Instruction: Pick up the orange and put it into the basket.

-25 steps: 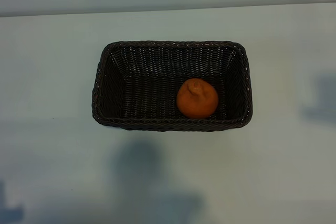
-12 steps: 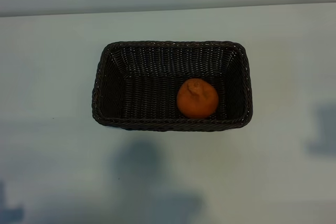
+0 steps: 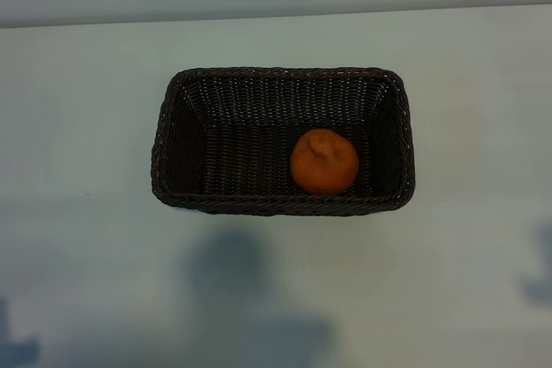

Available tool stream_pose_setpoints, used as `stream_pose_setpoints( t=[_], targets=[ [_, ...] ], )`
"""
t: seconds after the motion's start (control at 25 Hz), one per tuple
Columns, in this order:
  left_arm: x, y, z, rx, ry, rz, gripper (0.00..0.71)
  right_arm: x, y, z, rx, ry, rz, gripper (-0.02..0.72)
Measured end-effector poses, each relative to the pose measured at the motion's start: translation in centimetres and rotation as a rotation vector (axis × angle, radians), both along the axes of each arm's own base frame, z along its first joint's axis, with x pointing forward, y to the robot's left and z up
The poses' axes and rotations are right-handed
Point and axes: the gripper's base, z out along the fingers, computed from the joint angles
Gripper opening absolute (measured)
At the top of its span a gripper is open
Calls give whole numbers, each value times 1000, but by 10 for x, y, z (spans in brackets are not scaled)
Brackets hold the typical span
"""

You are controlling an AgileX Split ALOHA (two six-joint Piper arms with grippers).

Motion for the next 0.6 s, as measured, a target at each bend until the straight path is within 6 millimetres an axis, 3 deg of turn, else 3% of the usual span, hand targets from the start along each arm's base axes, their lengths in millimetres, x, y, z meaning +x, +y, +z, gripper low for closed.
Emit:
stream_pose_setpoints(
  t=[0.6],
  targets=[
    [0, 0, 0, 0, 0, 0, 592, -38, 4, -41, 46, -145, 68, 594]
  ],
)
